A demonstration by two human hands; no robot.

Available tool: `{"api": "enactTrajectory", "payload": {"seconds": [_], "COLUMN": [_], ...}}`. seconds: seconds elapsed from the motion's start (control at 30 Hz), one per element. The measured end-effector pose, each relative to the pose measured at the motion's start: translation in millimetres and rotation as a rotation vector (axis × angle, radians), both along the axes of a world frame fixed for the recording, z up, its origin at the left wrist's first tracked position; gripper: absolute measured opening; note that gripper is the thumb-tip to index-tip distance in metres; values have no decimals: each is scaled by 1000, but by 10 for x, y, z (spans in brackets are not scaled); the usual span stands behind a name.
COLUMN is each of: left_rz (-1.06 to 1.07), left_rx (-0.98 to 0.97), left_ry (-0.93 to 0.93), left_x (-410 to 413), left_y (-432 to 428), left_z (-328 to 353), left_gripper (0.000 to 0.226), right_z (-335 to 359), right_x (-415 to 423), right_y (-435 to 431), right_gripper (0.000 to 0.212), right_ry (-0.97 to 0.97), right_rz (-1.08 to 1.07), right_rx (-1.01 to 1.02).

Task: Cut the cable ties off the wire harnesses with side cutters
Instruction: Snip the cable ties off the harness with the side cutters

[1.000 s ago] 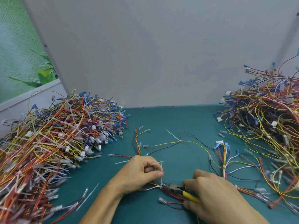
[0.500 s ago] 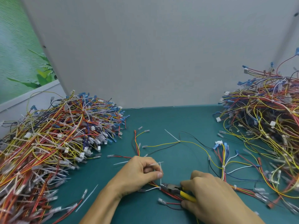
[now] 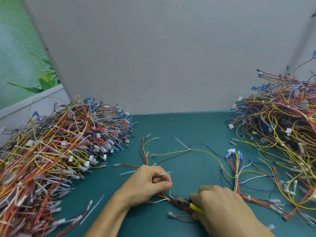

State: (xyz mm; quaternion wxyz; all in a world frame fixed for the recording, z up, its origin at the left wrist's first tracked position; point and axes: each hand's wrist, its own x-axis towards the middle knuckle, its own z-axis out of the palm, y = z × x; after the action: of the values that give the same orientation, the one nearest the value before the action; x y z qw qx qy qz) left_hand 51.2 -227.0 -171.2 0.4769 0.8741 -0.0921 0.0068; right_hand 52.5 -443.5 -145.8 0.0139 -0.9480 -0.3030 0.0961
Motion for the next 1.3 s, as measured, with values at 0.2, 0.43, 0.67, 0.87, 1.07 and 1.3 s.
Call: {"api": "enactTrajectory", "payload": {"seconds": [0.2,0.43,0.67,0.87,1.07,1.3], "left_rz": [61,289,533,534,212,82], "left_rx": [-186,-1088,-1061,140,388,299], "left_ry": [37,33,3,-134,-57,42], "left_x": [-12,31,54,24,-13,-40], "left_y": [-7,164,287,418,360,302], "left_z": [20,186,120,-8,3,53], "left_gripper": [10,12,24,26,34,30], "right_z": [-17,-9,45,149,282,350], "right_x": [9,1,52,96,118,159], "right_y": [-11,-65,-200,-348,-419,-447], "right_gripper": [27,23,23,26,16,31], "right_ry": [-6,6,52,126,233,288], "right_rz": [16,-10,-6,45,68,121], "right_rx": [-21,9,-44,-60,-35,24]}}
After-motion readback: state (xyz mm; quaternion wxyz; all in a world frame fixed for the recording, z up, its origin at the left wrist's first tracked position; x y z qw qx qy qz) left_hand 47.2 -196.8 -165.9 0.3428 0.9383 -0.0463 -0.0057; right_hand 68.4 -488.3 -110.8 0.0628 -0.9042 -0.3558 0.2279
